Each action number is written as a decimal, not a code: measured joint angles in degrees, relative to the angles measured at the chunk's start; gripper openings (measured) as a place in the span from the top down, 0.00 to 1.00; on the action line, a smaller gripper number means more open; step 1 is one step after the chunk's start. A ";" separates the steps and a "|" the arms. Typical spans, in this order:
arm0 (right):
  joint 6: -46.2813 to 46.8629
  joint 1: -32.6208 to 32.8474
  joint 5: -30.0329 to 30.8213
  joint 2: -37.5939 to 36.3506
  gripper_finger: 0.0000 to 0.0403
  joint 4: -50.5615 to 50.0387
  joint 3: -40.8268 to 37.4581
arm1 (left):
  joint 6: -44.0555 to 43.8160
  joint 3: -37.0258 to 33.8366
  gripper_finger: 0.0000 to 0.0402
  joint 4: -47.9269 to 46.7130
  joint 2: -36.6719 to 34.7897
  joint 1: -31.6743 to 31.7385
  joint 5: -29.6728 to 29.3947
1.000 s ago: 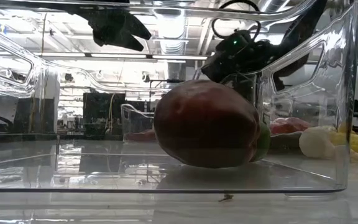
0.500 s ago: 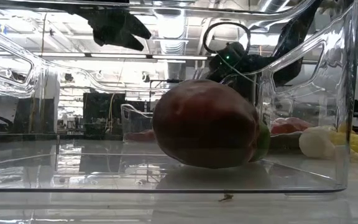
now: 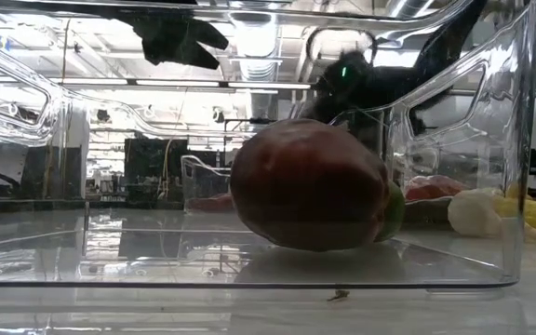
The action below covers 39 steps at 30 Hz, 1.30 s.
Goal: Sort produce into baskets
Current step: Put the strawberry into the bottom transparent bin, then put the right lemon into the bottom transparent bin
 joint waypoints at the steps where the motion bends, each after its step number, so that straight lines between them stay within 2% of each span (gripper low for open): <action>1: -0.40 0.15 0.15 -2.47 0.69 -2.22 0.01 | 0.09 0.00 0.24 0.04 0.00 -0.08 0.02; 6: -1.47 1.51 3.67 -15.25 0.66 -11.99 0.01 | 0.52 0.00 0.24 0.13 0.00 -0.13 -0.03; 9: 1.64 3.71 4.24 -22.01 0.65 -13.99 0.01 | 1.00 0.00 0.24 0.59 0.00 -0.13 -0.30; 12: 5.23 7.99 3.83 -25.57 0.64 -14.04 0.03 | 1.10 0.02 0.24 1.34 0.00 -0.13 -0.42; 15: 5.39 13.63 4.24 -26.04 0.63 -14.04 0.03 | 1.10 0.04 0.24 2.02 0.00 -0.13 -0.43; 18: 5.88 18.63 7.98 -23.83 0.60 -11.52 0.03 | 1.08 0.04 0.24 2.55 0.00 -0.11 -0.43; 23: 9.30 21.03 7.48 -18.45 0.42 -10.65 1.74 | 0.31 0.07 0.24 2.71 0.00 -0.09 -0.42; 25: 9.76 21.01 6.85 -16.96 0.34 -14.85 4.15 | 0.01 0.07 0.24 2.66 0.00 -0.11 -0.42; 27: 9.12 20.70 7.05 -16.73 0.26 -24.48 8.13 | -0.01 0.07 0.24 2.54 0.00 -0.10 -0.19; 29: 8.61 20.33 11.11 -17.73 0.21 -37.92 12.74 | -0.28 0.07 0.24 2.53 0.00 -0.12 0.04; 32: 9.87 20.45 17.70 -21.37 0.18 -48.23 13.80 | -0.45 0.07 0.24 2.41 0.00 -0.49 0.02; 39: 19.81 23.57 19.60 -27.78 0.20 -51.52 5.42 | -0.46 0.07 0.24 2.10 0.00 -0.74 0.04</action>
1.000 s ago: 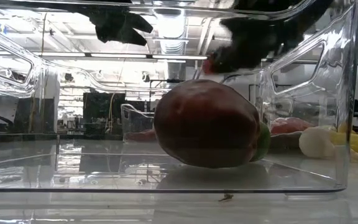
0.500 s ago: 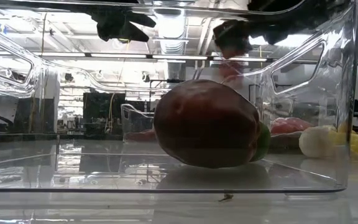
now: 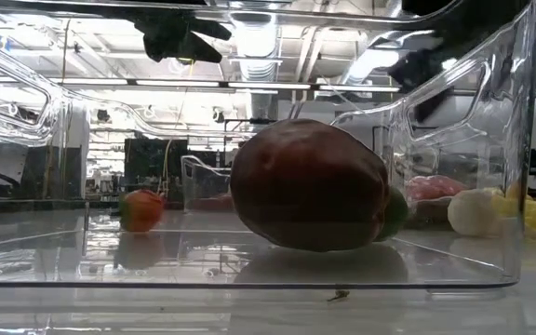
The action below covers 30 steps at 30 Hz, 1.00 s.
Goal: Sort produce into baskets
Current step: Put the right lemon into the bottom transparent bin
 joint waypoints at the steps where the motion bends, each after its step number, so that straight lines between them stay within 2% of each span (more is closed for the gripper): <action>1: 1.48 0.03 0.55 0.00 0.19 -0.18 -1.02 | -0.13 0.00 0.24 0.00 0.00 0.00 -0.04; 5: 6.05 0.47 4.41 0.65 0.16 -1.19 -3.44 | -0.68 0.00 0.24 0.08 0.00 0.00 -0.51; 11: 16.81 3.19 9.81 -0.31 0.10 -11.94 -3.62 | 1.51 0.00 0.24 0.88 0.00 0.20 -0.81; 16: 25.75 2.00 12.91 -1.46 0.10 -21.53 -3.62 | 3.76 0.00 0.24 1.79 0.00 1.23 -0.89; 19: 26.48 -0.69 17.35 -1.46 0.12 -25.34 -3.97 | 4.89 0.00 0.24 1.81 0.00 1.65 -0.88; 21: 25.85 -3.23 17.91 -1.74 0.14 -25.57 -4.77 | 5.45 0.00 0.24 1.82 0.00 1.90 -0.65; 26: 23.70 -9.62 17.70 -4.75 0.17 -24.38 -8.87 | 5.49 0.00 0.24 1.68 0.00 2.12 -0.61; 30: 22.78 -13.35 14.20 -8.19 0.17 -21.52 -12.35 | 5.49 0.00 0.24 1.62 0.00 2.16 -0.61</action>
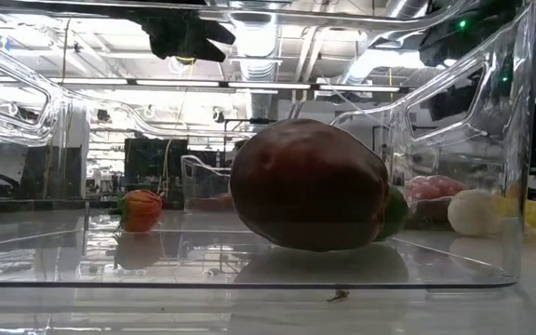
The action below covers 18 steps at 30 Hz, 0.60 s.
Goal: Sort produce into baskets
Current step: Put the right lemon into the bottom transparent bin
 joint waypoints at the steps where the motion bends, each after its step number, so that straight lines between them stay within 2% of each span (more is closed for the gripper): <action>1: -0.09 -0.53 -1.30 -0.66 0.17 0.72 -0.75 | 0.01 0.00 0.24 0.01 0.00 0.00 0.00; 7: 2.68 -1.00 -0.71 -1.12 0.17 3.34 -3.16 | 0.15 0.00 0.24 0.13 0.00 0.00 0.01; 18: 5.05 -3.16 -1.02 9.33 0.18 3.46 -3.54 | 0.48 0.00 0.24 0.26 0.00 0.00 0.07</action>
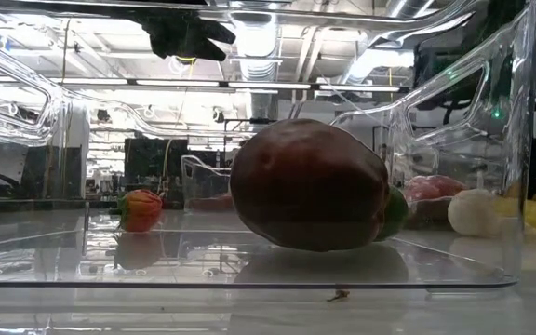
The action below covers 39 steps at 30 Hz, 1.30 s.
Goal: Sort produce into baskets
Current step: Put the right lemon into the bottom transparent bin
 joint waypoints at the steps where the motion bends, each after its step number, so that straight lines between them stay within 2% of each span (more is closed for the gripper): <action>1: -0.01 0.02 0.01 0.69 0.18 -0.09 0.18 | 0.00 0.00 0.24 -0.01 0.00 0.00 0.01; 8: -0.22 0.38 0.03 1.67 0.30 -0.96 1.08 | 0.57 0.00 0.24 -0.02 0.00 0.00 0.00; 14: -0.24 1.29 0.13 -1.05 0.41 -3.13 5.13 | 0.48 0.00 0.24 -0.02 0.00 -0.02 -0.01; 20: -1.62 3.69 0.78 -5.13 0.42 -2.40 10.76 | 0.55 0.00 0.24 -0.02 0.00 -0.02 0.00; 23: -3.86 3.99 0.21 -6.99 0.42 3.85 12.32 | 0.52 0.00 0.24 -0.04 0.00 -0.02 0.53; 28: -6.69 6.58 -5.29 -7.71 0.42 21.69 12.51 | 0.35 0.00 0.24 -0.03 0.00 -0.04 1.38; 39: -9.66 13.32 -14.28 1.17 0.41 48.18 12.52 | 0.13 0.00 0.24 0.00 0.00 -0.02 1.40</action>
